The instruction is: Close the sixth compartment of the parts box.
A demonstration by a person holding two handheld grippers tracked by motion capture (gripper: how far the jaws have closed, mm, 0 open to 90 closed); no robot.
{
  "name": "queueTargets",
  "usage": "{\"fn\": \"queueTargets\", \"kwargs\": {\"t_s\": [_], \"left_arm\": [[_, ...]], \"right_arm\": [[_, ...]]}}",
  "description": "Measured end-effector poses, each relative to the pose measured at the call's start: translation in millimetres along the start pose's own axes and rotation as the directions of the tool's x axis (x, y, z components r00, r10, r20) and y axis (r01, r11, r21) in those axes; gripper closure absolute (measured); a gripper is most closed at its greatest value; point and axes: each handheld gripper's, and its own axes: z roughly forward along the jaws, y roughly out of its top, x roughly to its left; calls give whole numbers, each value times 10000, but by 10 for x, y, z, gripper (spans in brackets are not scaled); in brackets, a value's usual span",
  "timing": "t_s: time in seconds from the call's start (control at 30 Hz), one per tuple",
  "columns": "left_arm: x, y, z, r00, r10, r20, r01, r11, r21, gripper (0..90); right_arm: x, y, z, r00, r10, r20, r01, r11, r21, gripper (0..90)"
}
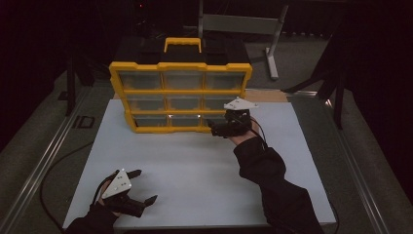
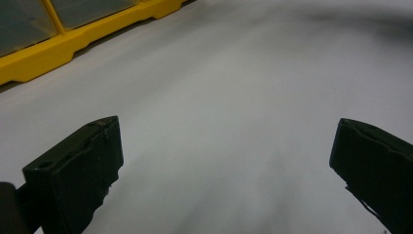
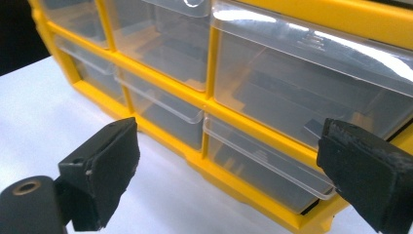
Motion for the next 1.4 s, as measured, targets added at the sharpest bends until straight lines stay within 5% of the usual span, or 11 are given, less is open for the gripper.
{"fn": "queueTargets", "kwargs": {"t_s": [0.17, 0.87, 1.4], "left_arm": [[1, 2, 6, 10000, -3, -18, 3, 10000, -8, 0], [-3, 3, 4, 10000, 26, 6, -26, 10000, 17, 0], [-6, 3, 6, 10000, 29, -13, -29, 10000, 16, 0]], "right_arm": [[-1, -27, -78, 9989, -459, -132, 460, 9989, 33, 84], [-44, -362, -427, 9945, -914, -515, 895, 9953, -383, 85], [-211, -991, -544, 9948, -541, -860, 531, 9985, -135, 85]]}}
